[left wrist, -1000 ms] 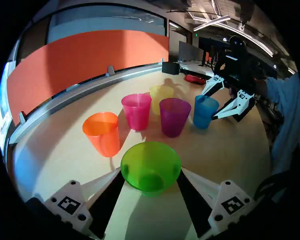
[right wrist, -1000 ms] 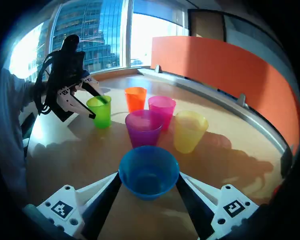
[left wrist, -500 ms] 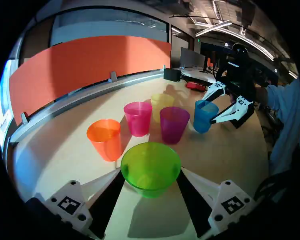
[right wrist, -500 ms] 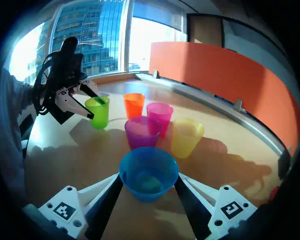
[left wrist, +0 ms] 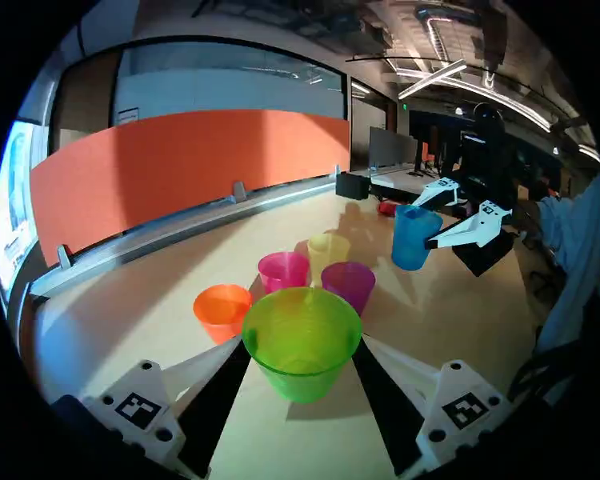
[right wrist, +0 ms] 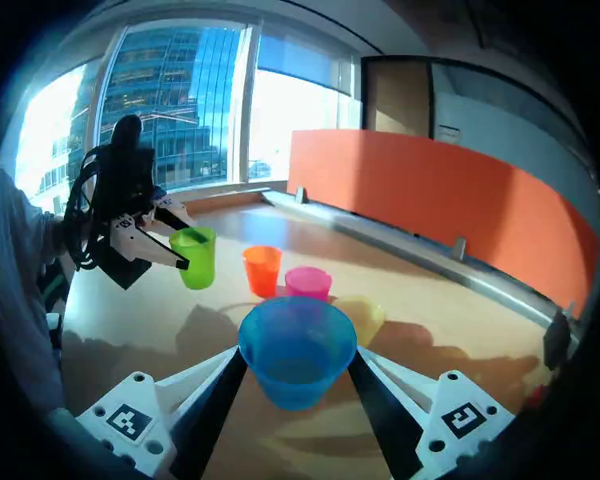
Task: Pour water
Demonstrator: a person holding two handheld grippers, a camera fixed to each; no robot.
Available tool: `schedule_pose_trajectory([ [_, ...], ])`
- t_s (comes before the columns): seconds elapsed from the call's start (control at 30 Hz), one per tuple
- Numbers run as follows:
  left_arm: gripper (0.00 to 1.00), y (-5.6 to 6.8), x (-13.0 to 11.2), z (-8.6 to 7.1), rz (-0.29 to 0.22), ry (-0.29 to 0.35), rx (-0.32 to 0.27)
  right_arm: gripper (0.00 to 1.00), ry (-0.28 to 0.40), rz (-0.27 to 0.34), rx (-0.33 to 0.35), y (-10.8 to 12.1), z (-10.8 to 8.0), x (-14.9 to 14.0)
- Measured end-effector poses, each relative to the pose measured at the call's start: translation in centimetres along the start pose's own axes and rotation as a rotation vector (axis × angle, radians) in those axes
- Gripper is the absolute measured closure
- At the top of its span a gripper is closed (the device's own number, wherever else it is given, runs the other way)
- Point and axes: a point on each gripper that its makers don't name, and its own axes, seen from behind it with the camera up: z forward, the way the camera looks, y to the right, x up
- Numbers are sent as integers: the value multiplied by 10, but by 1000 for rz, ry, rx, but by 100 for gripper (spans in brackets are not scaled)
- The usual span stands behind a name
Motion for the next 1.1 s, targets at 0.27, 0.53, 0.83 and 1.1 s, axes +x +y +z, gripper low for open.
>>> schedule_pose_trajectory([
  [0.27,14,-1,35,-12,5,88,27,11,114,-6,-23,-1,-12,48],
  [0.53,14,3,66,-23,0,171,36,10,198,-23,-44,-5,-19,82],
  [0.83,14,13,92,-34,-5,237,26,10,265,-21,-63,-6,-24,110],
  [1.1,14,18,103,-37,-5,266,21,10,286,-35,-65,-7,-29,122],
])
